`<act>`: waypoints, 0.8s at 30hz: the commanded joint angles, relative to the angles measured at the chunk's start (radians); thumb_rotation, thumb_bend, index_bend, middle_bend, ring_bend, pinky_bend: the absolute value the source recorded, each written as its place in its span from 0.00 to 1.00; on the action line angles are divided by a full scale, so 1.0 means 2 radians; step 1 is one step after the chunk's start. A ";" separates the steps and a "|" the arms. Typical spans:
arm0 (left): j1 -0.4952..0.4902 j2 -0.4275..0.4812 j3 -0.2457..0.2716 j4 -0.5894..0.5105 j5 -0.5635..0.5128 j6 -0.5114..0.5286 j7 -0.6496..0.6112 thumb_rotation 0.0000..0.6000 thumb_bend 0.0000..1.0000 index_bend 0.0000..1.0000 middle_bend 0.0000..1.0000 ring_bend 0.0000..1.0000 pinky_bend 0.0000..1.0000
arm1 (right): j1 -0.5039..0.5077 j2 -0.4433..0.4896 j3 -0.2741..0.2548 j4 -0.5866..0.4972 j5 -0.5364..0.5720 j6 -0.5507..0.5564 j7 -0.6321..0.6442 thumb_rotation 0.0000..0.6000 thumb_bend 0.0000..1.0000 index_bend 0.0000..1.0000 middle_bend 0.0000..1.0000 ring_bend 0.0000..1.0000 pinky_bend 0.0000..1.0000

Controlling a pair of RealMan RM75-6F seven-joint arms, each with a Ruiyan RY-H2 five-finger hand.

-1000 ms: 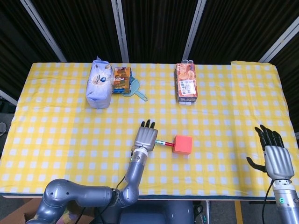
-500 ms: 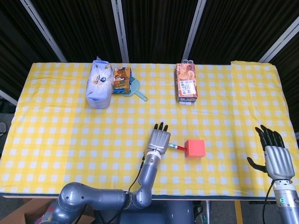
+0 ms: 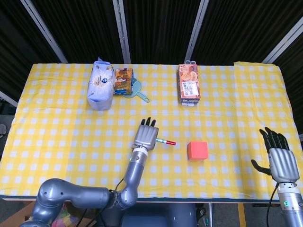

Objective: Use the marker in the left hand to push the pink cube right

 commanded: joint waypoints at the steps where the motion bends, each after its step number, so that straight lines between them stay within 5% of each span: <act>1: 0.061 0.081 0.031 -0.084 0.016 0.026 -0.022 1.00 0.56 0.55 0.11 0.00 0.10 | 0.000 0.000 0.000 -0.001 0.001 -0.001 -0.002 1.00 0.30 0.00 0.00 0.00 0.00; 12: 0.164 0.214 0.104 -0.180 0.061 0.039 -0.099 1.00 0.56 0.55 0.11 0.00 0.10 | 0.001 -0.002 0.000 -0.003 0.003 0.001 -0.015 1.00 0.30 0.00 0.00 0.00 0.00; 24: 0.219 0.259 0.170 -0.135 0.114 0.008 -0.170 1.00 0.52 0.54 0.11 0.00 0.10 | 0.001 -0.004 0.000 -0.003 0.004 0.001 -0.018 1.00 0.30 0.00 0.00 0.00 0.00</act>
